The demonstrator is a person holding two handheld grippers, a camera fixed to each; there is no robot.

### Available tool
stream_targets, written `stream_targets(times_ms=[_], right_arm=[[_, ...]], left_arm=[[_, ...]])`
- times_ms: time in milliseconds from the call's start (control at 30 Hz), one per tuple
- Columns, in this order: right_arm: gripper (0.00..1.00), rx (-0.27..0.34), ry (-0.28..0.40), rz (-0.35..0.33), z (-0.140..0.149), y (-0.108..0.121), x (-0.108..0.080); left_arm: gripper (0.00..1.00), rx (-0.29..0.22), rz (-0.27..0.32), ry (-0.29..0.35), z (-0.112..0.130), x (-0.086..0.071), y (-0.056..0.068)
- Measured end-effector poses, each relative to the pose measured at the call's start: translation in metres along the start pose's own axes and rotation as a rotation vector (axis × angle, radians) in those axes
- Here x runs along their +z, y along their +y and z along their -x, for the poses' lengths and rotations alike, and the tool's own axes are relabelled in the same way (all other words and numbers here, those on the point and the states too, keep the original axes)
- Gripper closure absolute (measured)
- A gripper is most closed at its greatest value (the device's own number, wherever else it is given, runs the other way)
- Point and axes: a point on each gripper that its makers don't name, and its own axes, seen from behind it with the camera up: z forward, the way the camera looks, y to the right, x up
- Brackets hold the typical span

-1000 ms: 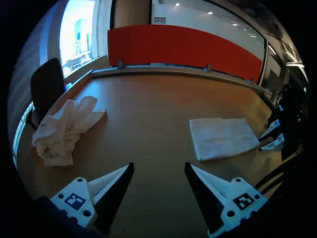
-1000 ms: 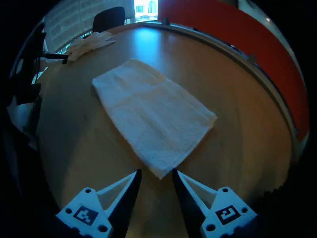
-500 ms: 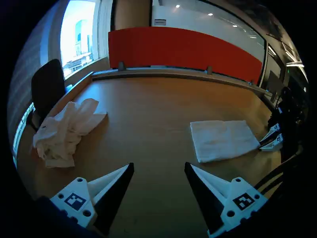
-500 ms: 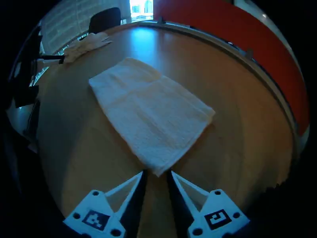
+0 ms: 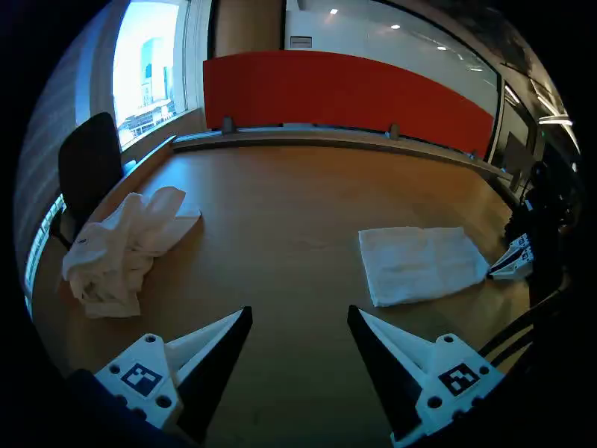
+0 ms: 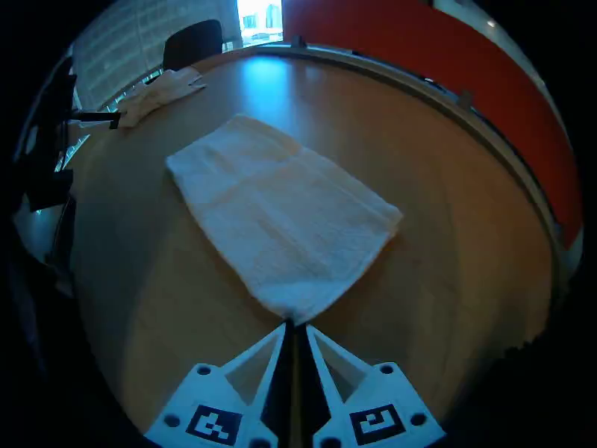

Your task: Fold towel

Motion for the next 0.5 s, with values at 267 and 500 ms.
stream_targets(times_ms=[267, 500], right_arm=[[0.94, -0.016, 0.063, 0.02, -0.031, 0.002, -0.01], [0.94, -0.069, 0.121, 0.028, -0.069, 0.001, -0.021]], left_arm=[[0.05, -0.003, -0.001, 0.003, -0.001, 0.001, 0.0], [0.05, -0.004, -0.001, 0.013, -0.005, -0.001, -0.001]])
